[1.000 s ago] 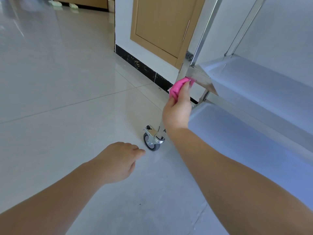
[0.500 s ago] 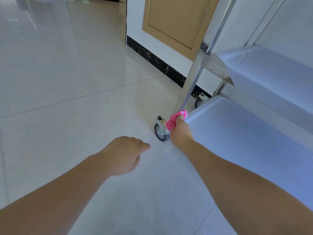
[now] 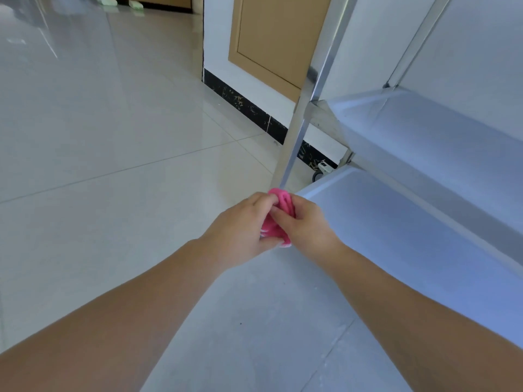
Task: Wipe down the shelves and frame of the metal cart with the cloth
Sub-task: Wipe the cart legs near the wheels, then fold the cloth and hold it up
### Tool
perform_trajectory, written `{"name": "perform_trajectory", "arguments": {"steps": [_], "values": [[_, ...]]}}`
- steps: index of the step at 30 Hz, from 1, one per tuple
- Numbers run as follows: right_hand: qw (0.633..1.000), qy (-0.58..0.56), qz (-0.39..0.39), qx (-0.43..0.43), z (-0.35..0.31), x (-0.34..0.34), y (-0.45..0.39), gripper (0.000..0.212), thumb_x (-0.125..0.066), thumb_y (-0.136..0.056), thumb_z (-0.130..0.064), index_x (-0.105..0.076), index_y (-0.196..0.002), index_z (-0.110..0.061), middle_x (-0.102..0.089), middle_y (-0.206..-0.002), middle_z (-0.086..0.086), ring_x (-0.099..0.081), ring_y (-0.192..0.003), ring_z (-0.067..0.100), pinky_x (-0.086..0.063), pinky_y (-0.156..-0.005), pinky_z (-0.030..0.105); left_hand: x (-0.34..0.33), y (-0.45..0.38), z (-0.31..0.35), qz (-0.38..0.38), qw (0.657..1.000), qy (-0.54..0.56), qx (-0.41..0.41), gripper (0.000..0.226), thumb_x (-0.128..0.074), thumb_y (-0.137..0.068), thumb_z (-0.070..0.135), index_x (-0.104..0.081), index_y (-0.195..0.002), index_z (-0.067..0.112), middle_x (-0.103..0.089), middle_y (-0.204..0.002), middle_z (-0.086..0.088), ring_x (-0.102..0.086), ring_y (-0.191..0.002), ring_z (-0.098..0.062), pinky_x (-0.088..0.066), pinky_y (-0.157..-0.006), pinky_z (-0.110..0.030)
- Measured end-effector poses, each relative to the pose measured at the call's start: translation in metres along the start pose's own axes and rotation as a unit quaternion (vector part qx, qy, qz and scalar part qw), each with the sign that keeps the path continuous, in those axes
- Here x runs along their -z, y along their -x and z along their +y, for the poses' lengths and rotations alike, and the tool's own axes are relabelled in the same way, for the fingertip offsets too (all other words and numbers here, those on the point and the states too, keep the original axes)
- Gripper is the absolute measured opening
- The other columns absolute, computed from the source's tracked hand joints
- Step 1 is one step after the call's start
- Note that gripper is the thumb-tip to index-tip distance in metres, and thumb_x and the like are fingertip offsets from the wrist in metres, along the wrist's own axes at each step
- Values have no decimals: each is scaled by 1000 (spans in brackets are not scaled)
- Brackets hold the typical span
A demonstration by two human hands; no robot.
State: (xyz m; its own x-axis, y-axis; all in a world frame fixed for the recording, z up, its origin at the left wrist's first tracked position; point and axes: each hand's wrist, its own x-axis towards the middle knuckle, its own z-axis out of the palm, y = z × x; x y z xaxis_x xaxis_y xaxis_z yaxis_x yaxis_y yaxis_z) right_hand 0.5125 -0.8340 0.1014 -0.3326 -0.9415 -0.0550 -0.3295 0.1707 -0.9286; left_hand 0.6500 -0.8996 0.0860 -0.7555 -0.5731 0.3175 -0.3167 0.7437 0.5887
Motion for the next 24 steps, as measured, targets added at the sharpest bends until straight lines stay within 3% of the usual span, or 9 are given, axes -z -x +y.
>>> {"name": "perform_trajectory", "arguments": {"steps": [3,6,9,13,18,21,24], "values": [[993,-67,-93,-18,-27,23,20,29,-53,-71,-1,-65,-95,-12,-71,-81,1,-66,-67,13,-51,-61,33,18,-11,24,9,998,54,33,40,-71,-73,45,-49,-102,31,-59,-101,14,-59,-85,-4,-49,-72,-24],[991,-73,-89,-64,-68,49,46,50,-43,-57,4,-65,-100,-8,-67,-81,9,-63,-74,22,-49,-60,35,55,-17,66,8,992,108,62,16,-61,-84,34,-53,-97,28,-65,-87,9,-61,-77,-9,-51,-67,-29],[994,-46,-38,-94,-134,72,71,42,-41,-64,3,-67,-95,-12,-61,-70,2,-57,-67,19,-46,-56,33,117,-23,120,-8,990,99,102,18,-51,-87,18,-56,-102,26,-65,-81,5,-59,-69,-9,-49,-60,-28],[996,-15,-30,-77,-266,108,107,33,-46,-81,1,-68,-88,-22,-60,-67,-9,-53,-59,8,-43,-55,28,233,-39,200,-60,968,169,176,21,-44,-91,20,-53,-106,32,-63,-92,11,-59,-75,1,-46,-61,-14],[993,-32,-71,-92,-456,184,158,34,-48,-82,-4,-69,-97,-26,-66,-77,-6,-57,-66,7,-44,-61,24,379,-68,330,-96,964,201,148,50,-72,-70,26,-45,-109,43,-56,-95,20,-59,-72,-2,-47,-62,-13],[990,-1,-84,-111,-541,254,196,28,-55,-76,-6,-69,-97,-19,-70,-85,8,-61,-76,13,-50,-72,39,439,-103,408,-122,965,196,125,41,-64,-77,13,-47,-102,42,-58,-92,17,-58,-64,-3,-47,-57,-14],[990,27,-70,-123,-597,333,245,35,-66,-64,-15,-70,-98,-17,-70,-89,11,-62,-78,17,-51,-76,41,467,-138,487,-175,967,168,80,25,-56,-83,12,-56,-97,33,-63,-86,12,-60,-67,-3,-49,-60,-17]]}}
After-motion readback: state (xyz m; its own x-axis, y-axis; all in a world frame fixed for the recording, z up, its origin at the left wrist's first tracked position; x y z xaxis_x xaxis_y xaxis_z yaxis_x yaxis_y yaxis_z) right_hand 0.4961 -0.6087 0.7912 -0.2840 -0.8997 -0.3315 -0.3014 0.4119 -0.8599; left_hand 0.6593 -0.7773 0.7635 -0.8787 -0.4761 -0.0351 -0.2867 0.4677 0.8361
